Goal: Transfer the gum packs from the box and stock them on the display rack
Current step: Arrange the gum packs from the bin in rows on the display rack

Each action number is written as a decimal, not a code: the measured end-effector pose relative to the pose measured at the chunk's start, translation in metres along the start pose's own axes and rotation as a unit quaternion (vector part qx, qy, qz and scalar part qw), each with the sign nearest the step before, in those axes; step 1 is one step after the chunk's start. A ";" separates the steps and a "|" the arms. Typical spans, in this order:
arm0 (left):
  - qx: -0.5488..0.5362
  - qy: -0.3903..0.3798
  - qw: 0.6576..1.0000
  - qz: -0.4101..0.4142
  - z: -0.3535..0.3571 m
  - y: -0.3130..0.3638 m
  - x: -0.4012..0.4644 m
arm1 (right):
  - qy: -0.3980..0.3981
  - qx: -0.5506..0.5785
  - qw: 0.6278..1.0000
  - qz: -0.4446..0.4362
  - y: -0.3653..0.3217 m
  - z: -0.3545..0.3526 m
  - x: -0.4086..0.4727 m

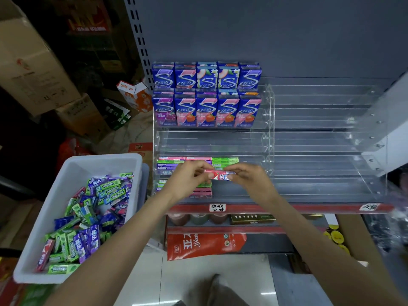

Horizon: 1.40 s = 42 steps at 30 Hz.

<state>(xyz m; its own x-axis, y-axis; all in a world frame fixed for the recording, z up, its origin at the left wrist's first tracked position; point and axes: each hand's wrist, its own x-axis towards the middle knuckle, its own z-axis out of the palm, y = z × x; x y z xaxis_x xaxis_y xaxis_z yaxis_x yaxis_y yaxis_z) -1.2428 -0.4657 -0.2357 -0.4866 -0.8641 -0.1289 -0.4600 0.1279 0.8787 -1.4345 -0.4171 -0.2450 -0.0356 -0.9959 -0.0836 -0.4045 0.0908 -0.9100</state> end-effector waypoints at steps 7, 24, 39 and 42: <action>-0.130 0.035 0.991 -0.028 0.016 -0.002 -0.014 | 0.088 0.260 0.957 0.093 -0.007 0.021 -0.028; 0.256 -0.009 0.966 0.014 0.005 -0.040 -0.021 | 0.095 -0.292 0.952 -0.012 0.005 0.018 -0.020; 0.379 -0.076 0.922 0.026 0.007 -0.054 -0.029 | -0.085 -0.372 0.922 0.067 0.027 0.022 -0.016; 0.380 -0.058 0.923 0.022 0.008 -0.054 -0.032 | -0.082 -0.367 0.924 0.067 0.026 0.023 -0.018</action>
<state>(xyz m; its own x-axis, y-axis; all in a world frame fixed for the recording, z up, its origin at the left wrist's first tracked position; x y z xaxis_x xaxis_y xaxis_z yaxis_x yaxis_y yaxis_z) -1.2082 -0.4410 -0.2826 -0.5727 -0.7979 -0.1880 -0.8048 0.5035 0.3143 -1.4232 -0.3969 -0.2769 -0.0159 -0.9570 -0.2898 -0.9193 0.1280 -0.3722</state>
